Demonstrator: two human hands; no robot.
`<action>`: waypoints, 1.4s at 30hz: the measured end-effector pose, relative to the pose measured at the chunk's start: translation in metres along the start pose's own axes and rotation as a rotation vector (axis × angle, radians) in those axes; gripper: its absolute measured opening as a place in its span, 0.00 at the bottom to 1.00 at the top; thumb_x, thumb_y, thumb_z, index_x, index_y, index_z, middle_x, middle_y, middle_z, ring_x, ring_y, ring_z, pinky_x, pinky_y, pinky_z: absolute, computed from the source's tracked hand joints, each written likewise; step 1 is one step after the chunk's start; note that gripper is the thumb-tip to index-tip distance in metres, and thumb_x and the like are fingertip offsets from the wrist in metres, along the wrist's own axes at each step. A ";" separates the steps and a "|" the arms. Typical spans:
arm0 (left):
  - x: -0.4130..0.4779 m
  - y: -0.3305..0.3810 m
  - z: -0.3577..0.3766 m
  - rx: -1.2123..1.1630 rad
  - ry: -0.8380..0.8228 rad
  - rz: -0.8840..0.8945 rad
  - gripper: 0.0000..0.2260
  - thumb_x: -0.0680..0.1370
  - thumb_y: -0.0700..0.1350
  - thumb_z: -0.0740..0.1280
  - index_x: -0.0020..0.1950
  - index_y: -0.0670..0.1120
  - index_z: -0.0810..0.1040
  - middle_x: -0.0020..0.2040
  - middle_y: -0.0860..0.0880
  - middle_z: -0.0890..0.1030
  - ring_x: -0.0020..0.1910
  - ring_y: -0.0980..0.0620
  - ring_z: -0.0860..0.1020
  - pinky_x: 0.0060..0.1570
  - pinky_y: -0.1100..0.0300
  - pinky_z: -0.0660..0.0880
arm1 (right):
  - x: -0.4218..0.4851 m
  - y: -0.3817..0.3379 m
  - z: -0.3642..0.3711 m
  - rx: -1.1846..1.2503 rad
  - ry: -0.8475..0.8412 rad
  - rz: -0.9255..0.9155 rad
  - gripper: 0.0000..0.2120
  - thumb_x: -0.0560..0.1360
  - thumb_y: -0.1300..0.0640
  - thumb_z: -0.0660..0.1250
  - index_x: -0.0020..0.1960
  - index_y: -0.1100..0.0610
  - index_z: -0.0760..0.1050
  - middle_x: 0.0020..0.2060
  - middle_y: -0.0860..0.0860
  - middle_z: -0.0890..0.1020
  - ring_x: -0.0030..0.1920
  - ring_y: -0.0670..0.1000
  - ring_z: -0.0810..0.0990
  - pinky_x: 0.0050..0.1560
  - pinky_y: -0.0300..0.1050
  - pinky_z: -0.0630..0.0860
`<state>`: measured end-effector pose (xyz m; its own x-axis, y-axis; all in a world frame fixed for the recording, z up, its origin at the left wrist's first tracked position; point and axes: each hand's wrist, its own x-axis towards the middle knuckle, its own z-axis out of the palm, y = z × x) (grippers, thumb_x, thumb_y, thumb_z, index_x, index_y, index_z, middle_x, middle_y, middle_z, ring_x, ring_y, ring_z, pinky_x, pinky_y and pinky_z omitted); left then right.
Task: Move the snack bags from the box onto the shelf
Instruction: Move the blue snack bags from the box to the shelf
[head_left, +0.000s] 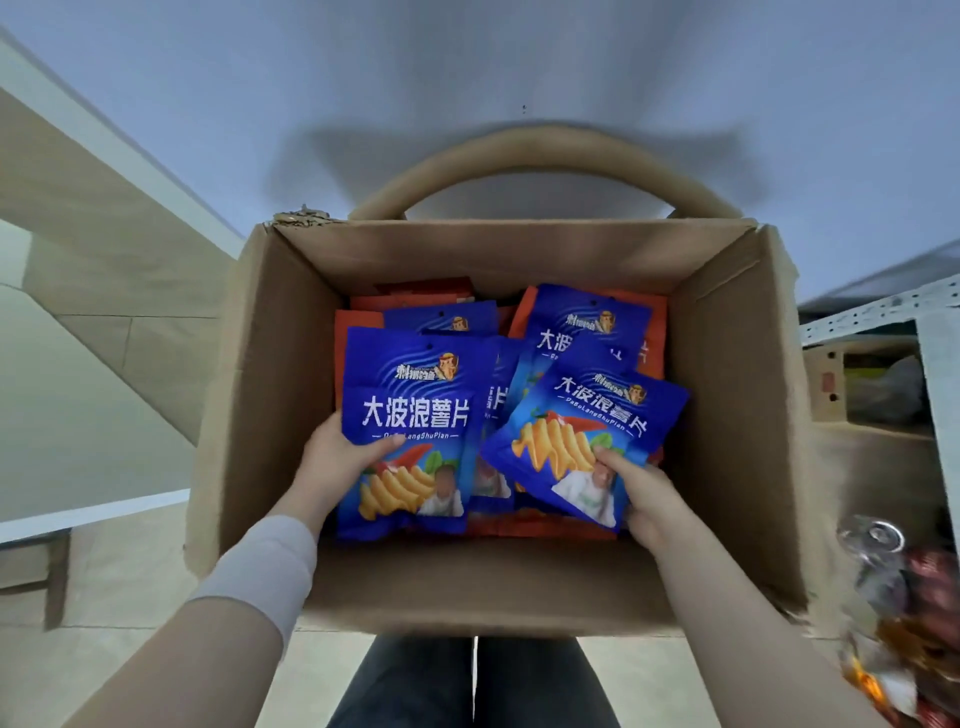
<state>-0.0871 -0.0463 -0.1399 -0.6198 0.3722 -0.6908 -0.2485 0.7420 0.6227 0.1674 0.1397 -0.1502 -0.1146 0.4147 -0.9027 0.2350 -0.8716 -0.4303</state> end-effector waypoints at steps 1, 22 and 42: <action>-0.007 0.001 -0.002 -0.015 -0.004 0.022 0.18 0.66 0.42 0.78 0.50 0.53 0.75 0.46 0.53 0.80 0.49 0.49 0.80 0.56 0.49 0.76 | -0.009 0.004 -0.003 0.005 -0.035 -0.031 0.03 0.71 0.64 0.70 0.41 0.60 0.75 0.35 0.52 0.82 0.36 0.48 0.82 0.38 0.42 0.78; -0.278 0.197 0.193 -0.213 -0.294 0.754 0.13 0.72 0.42 0.73 0.54 0.50 0.74 0.49 0.53 0.79 0.47 0.56 0.78 0.49 0.64 0.73 | -0.281 0.034 -0.257 0.378 0.241 -0.725 0.21 0.63 0.48 0.76 0.51 0.57 0.76 0.41 0.49 0.84 0.42 0.48 0.84 0.39 0.42 0.78; -0.571 0.375 0.662 -0.014 -0.910 1.253 0.12 0.73 0.42 0.71 0.56 0.47 0.76 0.51 0.50 0.81 0.51 0.50 0.80 0.53 0.55 0.76 | -0.380 -0.057 -0.691 0.597 0.796 -1.030 0.06 0.68 0.62 0.71 0.44 0.56 0.77 0.35 0.50 0.83 0.34 0.49 0.82 0.36 0.44 0.78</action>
<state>0.6664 0.3891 0.2445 0.2160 0.9359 0.2784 0.0558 -0.2965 0.9534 0.8648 0.2121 0.2159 0.6273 0.7777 -0.0410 -0.0751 0.0081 -0.9971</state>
